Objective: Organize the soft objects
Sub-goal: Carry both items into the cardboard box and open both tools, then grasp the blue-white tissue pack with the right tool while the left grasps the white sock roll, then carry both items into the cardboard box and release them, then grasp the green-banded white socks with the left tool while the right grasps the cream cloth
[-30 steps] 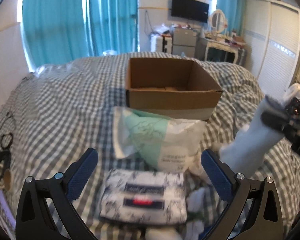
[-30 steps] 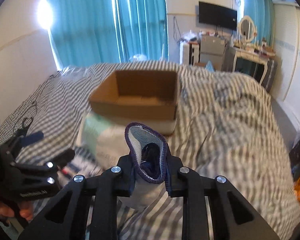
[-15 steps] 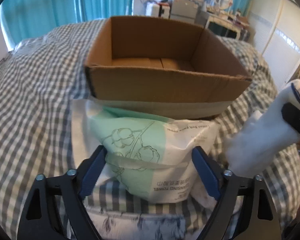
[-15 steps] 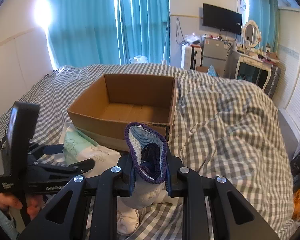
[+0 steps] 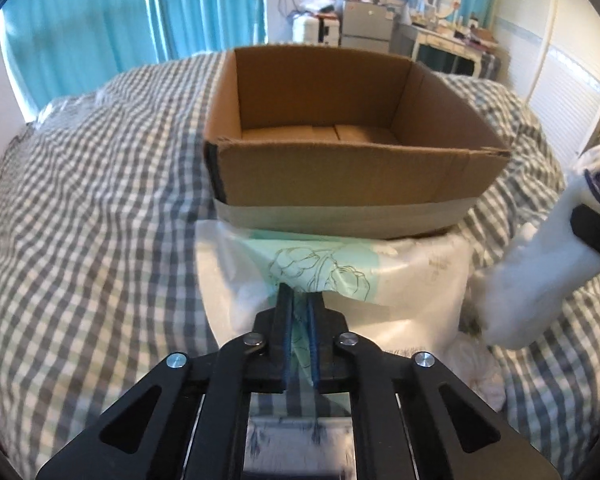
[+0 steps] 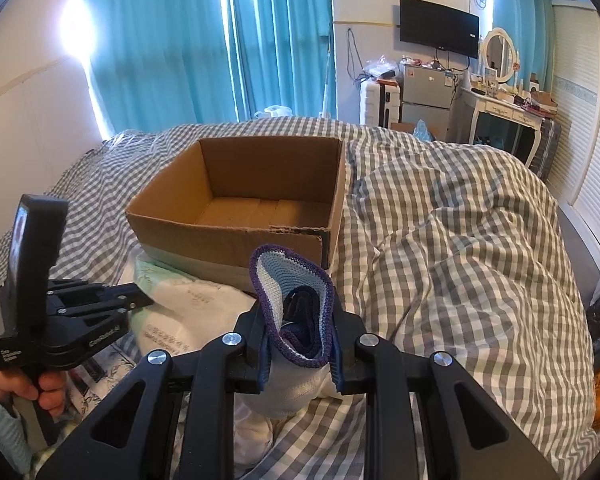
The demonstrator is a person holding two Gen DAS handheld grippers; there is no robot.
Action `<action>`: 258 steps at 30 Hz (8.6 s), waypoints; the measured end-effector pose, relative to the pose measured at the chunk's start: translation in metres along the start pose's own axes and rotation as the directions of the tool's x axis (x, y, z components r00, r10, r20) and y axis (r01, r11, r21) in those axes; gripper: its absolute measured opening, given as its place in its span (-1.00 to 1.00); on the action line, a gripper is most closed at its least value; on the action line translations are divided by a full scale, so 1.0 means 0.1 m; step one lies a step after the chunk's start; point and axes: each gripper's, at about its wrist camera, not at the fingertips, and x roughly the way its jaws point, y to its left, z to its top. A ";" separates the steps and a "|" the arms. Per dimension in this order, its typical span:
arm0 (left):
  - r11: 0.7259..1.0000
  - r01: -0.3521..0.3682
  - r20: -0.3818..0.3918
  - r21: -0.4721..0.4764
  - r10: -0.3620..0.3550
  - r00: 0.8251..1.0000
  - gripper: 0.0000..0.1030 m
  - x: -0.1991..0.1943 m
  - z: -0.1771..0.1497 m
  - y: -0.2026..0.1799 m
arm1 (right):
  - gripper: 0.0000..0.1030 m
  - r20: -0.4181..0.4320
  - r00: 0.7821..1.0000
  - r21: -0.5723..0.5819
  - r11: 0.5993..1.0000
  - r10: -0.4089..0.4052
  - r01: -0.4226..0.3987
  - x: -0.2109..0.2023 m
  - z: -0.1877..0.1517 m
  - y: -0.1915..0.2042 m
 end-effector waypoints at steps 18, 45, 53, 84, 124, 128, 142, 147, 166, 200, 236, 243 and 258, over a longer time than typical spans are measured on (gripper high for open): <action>0.996 -0.037 0.280 0.083 0.013 0.960 -0.94 -1.18 0.60 -0.06 | -0.57 0.182 0.983 -0.042 0.999 -0.007 0.015 -0.88 0.51 0.24; 0.974 -0.067 0.097 0.218 0.047 0.994 -0.92 0.64 1.46 0.00 | -0.57 0.022 0.997 -0.095 0.993 0.070 -0.067 0.95 1.47 0.10; 0.976 -0.051 0.082 0.213 0.034 0.996 -0.81 0.57 1.46 0.02 | 0.18 0.036 0.998 -0.077 0.996 0.056 -0.053 1.13 1.51 0.10; 0.988 -0.109 0.411 0.108 0.055 0.910 0.72 -2.34 -0.02 0.19 | 0.92 0.170 0.984 -0.140 0.987 -0.057 0.081 -2.08 0.75 0.48; 0.996 -0.051 0.107 0.070 0.043 0.993 0.72 -1.05 -1.54 0.00 | 0.00 -0.298 0.937 -0.058 0.976 0.182 -0.209 -0.77 -1.34 0.87; 0.999 0.013 0.032 0.052 -0.015 0.999 0.65 -0.86 -1.56 -0.06 | 0.00 -0.218 0.972 -0.095 0.989 0.090 -0.113 -0.94 -1.20 0.76; 0.996 0.070 -0.052 0.062 -0.067 0.996 -0.50 -0.59 -1.58 -0.15 | 0.00 -0.235 0.967 -0.077 0.990 0.099 -0.120 -0.86 -1.27 0.68; 0.992 0.105 -0.005 0.063 -0.105 0.994 -0.59 -0.86 -1.56 -0.12 | 0.00 -0.212 0.973 -0.073 0.991 0.091 -0.109 -0.92 -1.23 0.65; 0.993 0.068 0.291 0.097 -0.093 0.952 -0.58 -1.74 -0.38 0.00 | 0.00 0.014 0.997 -0.118 0.990 0.076 -0.074 -1.32 -0.24 0.57; 0.990 0.035 0.175 0.133 -0.058 0.983 0.06 0.32 1.35 0.09 | 0.07 0.015 0.999 -0.075 0.997 0.037 -0.036 1.12 1.56 0.04; 0.997 -0.035 0.294 0.073 0.012 0.956 0.91 -1.66 -0.32 -0.13 | 1.00 0.143 0.990 -0.260 0.964 -0.010 0.048 -1.85 0.58 0.58; 0.992 0.013 0.168 0.127 -0.035 0.985 0.90 -1.18 -0.87 -0.64 | 1.00 -0.028 1.000 -0.319 0.948 0.000 -0.009 -1.43 -0.08 0.34; 0.989 0.060 -0.060 0.133 -0.052 0.997 0.07 -0.30 -1.35 -0.96 | 1.00 -0.161 0.987 -0.263 0.964 -0.005 -0.038 -0.82 -0.51 -0.14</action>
